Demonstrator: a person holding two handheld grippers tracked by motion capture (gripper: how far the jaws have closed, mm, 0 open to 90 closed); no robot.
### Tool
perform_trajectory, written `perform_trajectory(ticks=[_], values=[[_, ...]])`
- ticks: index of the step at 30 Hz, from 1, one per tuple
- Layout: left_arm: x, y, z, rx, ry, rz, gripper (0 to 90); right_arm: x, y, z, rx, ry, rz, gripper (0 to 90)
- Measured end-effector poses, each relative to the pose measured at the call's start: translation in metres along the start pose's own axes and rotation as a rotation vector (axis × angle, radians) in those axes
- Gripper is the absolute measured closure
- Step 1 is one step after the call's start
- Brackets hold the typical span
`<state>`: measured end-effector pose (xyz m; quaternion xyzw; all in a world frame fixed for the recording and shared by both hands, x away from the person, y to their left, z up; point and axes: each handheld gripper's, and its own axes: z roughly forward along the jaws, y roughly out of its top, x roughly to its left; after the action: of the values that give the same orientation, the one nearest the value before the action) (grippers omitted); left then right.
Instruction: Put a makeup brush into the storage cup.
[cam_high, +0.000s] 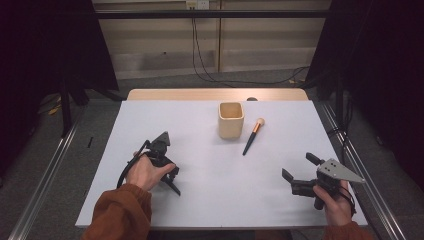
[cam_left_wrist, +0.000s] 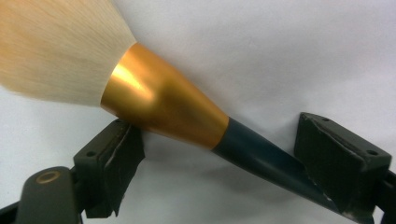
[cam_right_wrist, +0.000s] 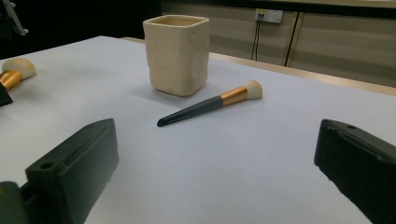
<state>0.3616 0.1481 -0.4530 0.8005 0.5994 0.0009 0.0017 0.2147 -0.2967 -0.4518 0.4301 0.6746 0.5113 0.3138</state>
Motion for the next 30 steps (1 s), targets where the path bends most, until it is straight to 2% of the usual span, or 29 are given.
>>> perform_trajectory(ticks=[2,4,6,7,8,9,10,11,12,18,23,26,30], values=[[-0.001,0.001,0.0,0.009,0.004,-0.013,17.4,0.0,0.0,0.0,0.002,-0.001,-0.003,0.0],[-0.001,0.004,-0.002,0.034,-0.011,-0.006,21.1,0.0,0.0,0.0,0.001,0.0,-0.003,0.0],[-0.001,0.004,-0.003,0.035,-0.008,0.003,26.6,0.0,0.0,0.0,0.002,0.001,-0.007,0.0],[0.0,0.003,-0.004,0.034,-0.008,0.004,26.6,0.0,0.0,0.0,0.002,0.001,-0.007,0.0],[0.001,0.002,-0.006,0.029,-0.013,0.007,40.3,0.0,0.0,0.0,0.004,0.0,-0.005,0.0],[0.002,0.001,-0.007,0.029,-0.011,0.017,44.2,0.0,0.0,0.001,0.003,0.001,-0.006,0.0],[0.004,0.001,-0.008,0.025,-0.012,0.021,44.2,0.0,0.0,0.001,0.003,0.001,-0.006,0.0],[0.006,0.0,-0.009,0.027,-0.014,0.026,51.1,0.0,0.0,0.001,0.003,0.001,-0.007,0.0],[0.007,0.0,-0.009,0.023,-0.015,0.029,53.2,0.0,0.0,0.001,0.002,0.001,-0.007,0.0],[0.011,0.002,-0.009,0.043,-0.015,0.051,60.5,0.0,0.0,0.001,0.003,0.0,-0.004,0.0],[0.014,0.003,-0.01,0.046,-0.018,0.054,73.4,0.0,0.0,0.001,0.002,0.0,-0.004,0.0],[0.016,0.004,-0.01,0.06,-0.032,0.053,73.8,0.0,0.0,0.001,0.003,0.0,-0.004,0.0],[0.014,0.005,-0.009,0.059,-0.02,0.051,73.6,0.0,0.0,0.0,0.004,0.003,-0.009,0.0]])
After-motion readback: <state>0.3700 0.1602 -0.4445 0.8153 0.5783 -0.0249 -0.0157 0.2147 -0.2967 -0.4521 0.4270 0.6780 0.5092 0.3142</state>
